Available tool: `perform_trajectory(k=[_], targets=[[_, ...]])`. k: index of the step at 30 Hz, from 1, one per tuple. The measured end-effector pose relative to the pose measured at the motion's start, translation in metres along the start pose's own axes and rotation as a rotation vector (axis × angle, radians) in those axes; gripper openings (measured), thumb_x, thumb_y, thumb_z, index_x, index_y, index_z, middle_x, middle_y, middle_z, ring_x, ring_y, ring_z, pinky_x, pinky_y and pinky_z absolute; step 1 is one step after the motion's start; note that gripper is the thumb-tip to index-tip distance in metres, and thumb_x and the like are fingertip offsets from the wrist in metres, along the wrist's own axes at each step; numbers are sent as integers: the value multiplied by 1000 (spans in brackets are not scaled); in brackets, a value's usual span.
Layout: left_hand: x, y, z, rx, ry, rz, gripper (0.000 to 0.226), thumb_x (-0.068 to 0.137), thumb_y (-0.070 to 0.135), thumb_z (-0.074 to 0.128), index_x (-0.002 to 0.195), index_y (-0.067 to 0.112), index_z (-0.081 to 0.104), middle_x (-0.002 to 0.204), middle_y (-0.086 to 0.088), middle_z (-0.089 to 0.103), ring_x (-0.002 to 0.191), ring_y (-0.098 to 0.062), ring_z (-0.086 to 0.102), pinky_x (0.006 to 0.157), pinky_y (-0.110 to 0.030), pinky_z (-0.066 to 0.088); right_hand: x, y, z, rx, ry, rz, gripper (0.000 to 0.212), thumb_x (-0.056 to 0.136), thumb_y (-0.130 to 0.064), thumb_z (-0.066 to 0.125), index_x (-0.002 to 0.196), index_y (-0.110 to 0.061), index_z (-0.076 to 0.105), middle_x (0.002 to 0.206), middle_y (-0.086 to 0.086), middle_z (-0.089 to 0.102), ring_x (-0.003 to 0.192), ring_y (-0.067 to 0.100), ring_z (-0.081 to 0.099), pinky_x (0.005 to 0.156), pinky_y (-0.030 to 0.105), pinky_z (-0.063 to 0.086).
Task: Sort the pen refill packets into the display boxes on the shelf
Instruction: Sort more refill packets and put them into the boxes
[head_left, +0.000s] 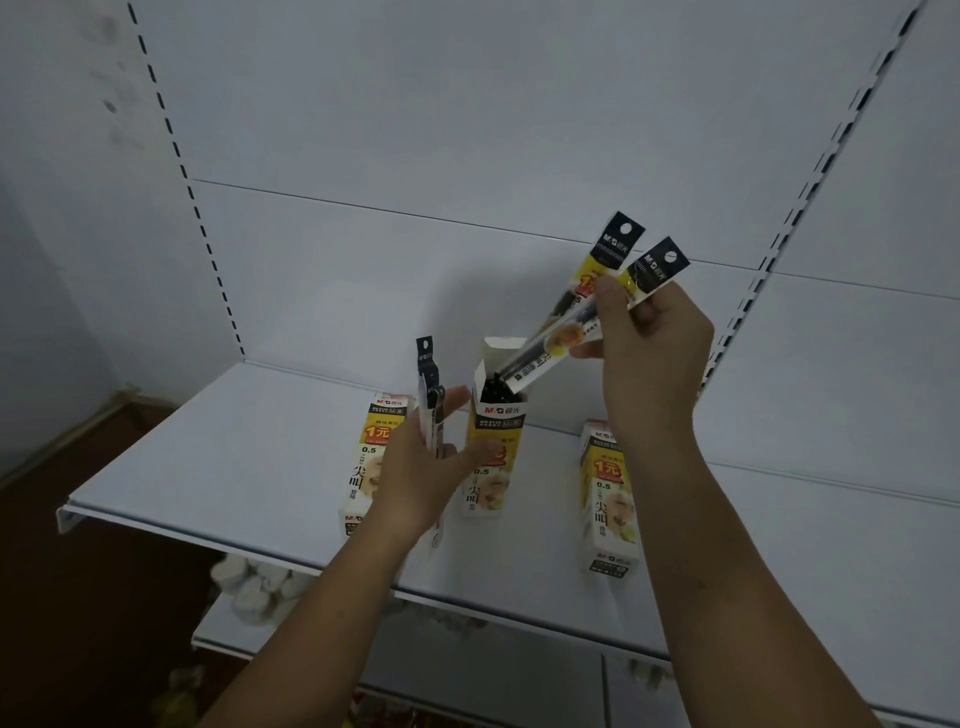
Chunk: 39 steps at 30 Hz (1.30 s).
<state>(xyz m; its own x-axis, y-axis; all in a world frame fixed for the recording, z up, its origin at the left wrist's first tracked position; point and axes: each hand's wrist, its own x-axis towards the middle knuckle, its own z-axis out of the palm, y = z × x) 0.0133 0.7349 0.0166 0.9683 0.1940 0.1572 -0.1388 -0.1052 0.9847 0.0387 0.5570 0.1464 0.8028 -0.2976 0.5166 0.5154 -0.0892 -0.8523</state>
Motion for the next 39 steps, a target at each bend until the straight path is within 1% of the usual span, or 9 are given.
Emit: perform_trajectory(k=[2, 8, 11, 15, 20, 23, 28, 33, 39], targets=[[1, 0, 1, -9, -31, 44, 51, 85, 20, 86, 129, 36, 64, 115, 32, 72, 54, -13, 54, 56, -25, 56, 1, -1, 1, 24, 12, -4, 11, 102, -17, 67, 97, -7, 70, 85, 3, 76, 71, 27, 76, 53, 27, 59], [0, 1, 0, -7, -54, 75, 41, 91, 14, 80, 129, 23, 67, 108, -2, 78, 57, -5, 65, 52, -17, 49, 5, 11, 5, -90, -105, -43, 12, 103, -17, 65, 100, -8, 71, 85, 11, 74, 72, 27, 74, 55, 32, 62], [0, 2, 0, -11, -65, 71, 41, 91, 16, 80, 129, 25, 67, 98, -1, 76, 56, -6, 65, 52, -17, 49, 2, 17, 10, -173, -143, -68, 16, 102, -18, 65, 88, -24, 67, 82, 13, 72, 72, 33, 71, 52, 22, 55], [-1, 2, -1, -30, -72, 63, 41, 91, 15, 80, 128, 26, 66, 91, 3, 74, 55, -6, 64, 51, -17, 48, -3, 25, 15, -259, -281, -107, 11, 101, -22, 67, 92, -29, 70, 82, -3, 73, 75, 22, 69, 63, 32, 58], [1, 0, -1, -46, -73, 51, 44, 90, 16, 81, 131, 23, 67, 102, -2, 76, 55, -10, 63, 51, -19, 48, -3, 15, 10, -223, -292, -124, 13, 100, -16, 68, 93, -27, 70, 84, -15, 73, 74, 3, 68, 63, 10, 47], [1, -1, -1, -37, -78, 60, 42, 90, 17, 80, 130, 25, 67, 107, -3, 78, 56, -8, 65, 52, -19, 49, 3, 5, 7, -117, -245, -107, 17, 100, -12, 68, 91, -27, 71, 81, -21, 74, 77, -2, 70, 67, 11, 50], [1, -2, -2, -32, -75, 47, 45, 91, 17, 80, 134, 21, 66, 110, -4, 78, 57, -9, 65, 53, -20, 50, 0, 1, 6, -141, -434, -155, 22, 100, -10, 68, 98, -32, 71, 86, -28, 75, 83, -3, 72, 70, 12, 51], [1, -1, -1, -21, -74, 52, 43, 91, 19, 79, 131, 27, 66, 107, -2, 77, 57, -7, 66, 52, -19, 50, -2, 8, 6, -184, -487, -164, 20, 100, -10, 68, 104, -29, 72, 84, -30, 73, 78, -4, 70, 66, 10, 49], [1, -3, -2, -25, -77, 40, 45, 91, 19, 80, 133, 25, 66, 100, 0, 76, 58, -10, 65, 52, -20, 50, 4, 6, 1, -192, -421, -158, 19, 99, -13, 69, 98, -31, 71, 86, -27, 75, 82, 0, 73, 69, 13, 53]])
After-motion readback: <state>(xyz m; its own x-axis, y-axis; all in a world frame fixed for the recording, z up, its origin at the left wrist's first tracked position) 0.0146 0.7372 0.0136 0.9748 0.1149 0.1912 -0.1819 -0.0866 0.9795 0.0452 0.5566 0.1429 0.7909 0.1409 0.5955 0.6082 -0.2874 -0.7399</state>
